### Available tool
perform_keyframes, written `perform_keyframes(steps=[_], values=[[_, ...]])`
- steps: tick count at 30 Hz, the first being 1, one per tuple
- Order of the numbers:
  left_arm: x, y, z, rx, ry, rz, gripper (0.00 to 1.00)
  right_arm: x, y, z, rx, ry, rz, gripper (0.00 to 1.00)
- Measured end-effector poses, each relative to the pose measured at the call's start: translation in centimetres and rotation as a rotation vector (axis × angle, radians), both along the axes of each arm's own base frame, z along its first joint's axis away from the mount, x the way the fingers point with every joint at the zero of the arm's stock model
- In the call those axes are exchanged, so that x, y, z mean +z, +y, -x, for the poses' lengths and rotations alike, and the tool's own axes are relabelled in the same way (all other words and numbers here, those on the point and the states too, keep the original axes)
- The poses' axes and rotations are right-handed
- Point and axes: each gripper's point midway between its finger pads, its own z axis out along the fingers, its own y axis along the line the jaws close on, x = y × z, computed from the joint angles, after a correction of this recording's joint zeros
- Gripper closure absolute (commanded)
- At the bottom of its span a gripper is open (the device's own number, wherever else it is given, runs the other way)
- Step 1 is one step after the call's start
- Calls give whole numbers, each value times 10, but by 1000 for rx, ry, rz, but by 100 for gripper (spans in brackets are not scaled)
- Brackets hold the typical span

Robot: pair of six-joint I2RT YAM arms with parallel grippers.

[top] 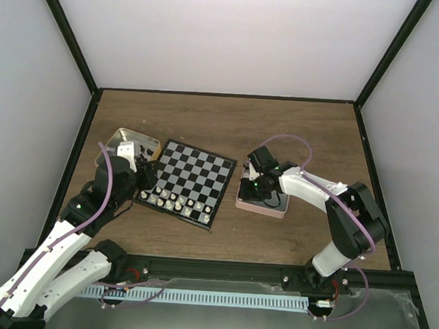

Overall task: Set up the chess pieces on the board
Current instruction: Pick up the chess piece from the storage box.

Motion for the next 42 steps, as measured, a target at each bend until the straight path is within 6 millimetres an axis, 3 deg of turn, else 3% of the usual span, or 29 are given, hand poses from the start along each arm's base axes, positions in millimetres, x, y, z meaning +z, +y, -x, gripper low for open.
perform_keyframes(steps=[17,30,42], values=[[0,-1,0,-4,0,2,51,-3,-8,-6,-28,-31,50,77],[0,-1,0,-4,-1,3,51,2,-42,-21,-161,-118,202,76],[1,-1,0,-6,-5,6,51,12,-34,-21,-143,-130,148,69]])
